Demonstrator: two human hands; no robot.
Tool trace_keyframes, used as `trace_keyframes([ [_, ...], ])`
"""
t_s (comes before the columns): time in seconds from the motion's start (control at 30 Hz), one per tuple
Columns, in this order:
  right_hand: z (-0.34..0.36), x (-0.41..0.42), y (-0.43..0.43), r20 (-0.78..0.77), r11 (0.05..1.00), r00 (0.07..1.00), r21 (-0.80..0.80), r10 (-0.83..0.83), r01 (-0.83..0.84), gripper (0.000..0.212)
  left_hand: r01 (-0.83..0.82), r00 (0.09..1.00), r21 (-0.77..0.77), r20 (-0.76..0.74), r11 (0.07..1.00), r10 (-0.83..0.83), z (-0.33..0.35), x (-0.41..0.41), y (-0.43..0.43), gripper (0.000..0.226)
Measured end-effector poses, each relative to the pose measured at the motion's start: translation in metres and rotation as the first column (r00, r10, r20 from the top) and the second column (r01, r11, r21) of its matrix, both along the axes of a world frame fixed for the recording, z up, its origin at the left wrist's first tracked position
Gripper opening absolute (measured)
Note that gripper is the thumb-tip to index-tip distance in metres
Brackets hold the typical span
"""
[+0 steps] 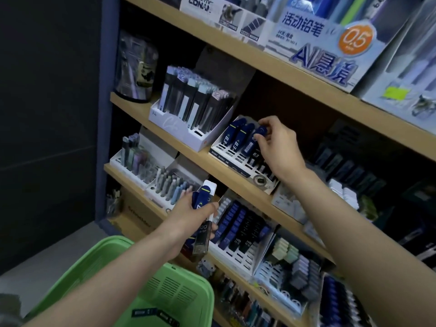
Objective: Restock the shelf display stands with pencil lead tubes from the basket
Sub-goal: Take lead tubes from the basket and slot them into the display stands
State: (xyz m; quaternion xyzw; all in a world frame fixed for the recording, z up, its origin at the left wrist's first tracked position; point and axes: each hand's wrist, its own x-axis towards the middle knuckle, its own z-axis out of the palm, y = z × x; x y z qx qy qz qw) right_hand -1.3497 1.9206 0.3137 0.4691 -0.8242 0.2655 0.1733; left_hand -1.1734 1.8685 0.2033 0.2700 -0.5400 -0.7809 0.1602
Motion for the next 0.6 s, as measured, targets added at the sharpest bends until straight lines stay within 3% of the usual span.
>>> trace_keyframes([
  [0.3, -0.002, -0.015, -0.017, -0.051, 0.994, 0.997, 0.087, -0.066, 0.07, 0.022, 0.013, 1.0, -0.031, -0.003, 0.999, -0.013, 0.003, 0.007, -0.01, 0.017],
  [0.47, 0.006, -0.022, -0.017, 0.039, 0.99, 0.997, 0.128, -0.072, 0.067, 0.015, 0.013, 1.0, -0.024, 0.005, 1.0, -0.013, 0.007, 0.007, -0.013, 0.016],
  [0.6, 0.005, -0.02, -0.019, 0.024, 0.979, 0.999, 0.2, -0.044, 0.038, 0.013, 0.007, 1.0, -0.021, 0.019, 1.0, -0.007, 0.005, 0.004, -0.016, 0.014],
])
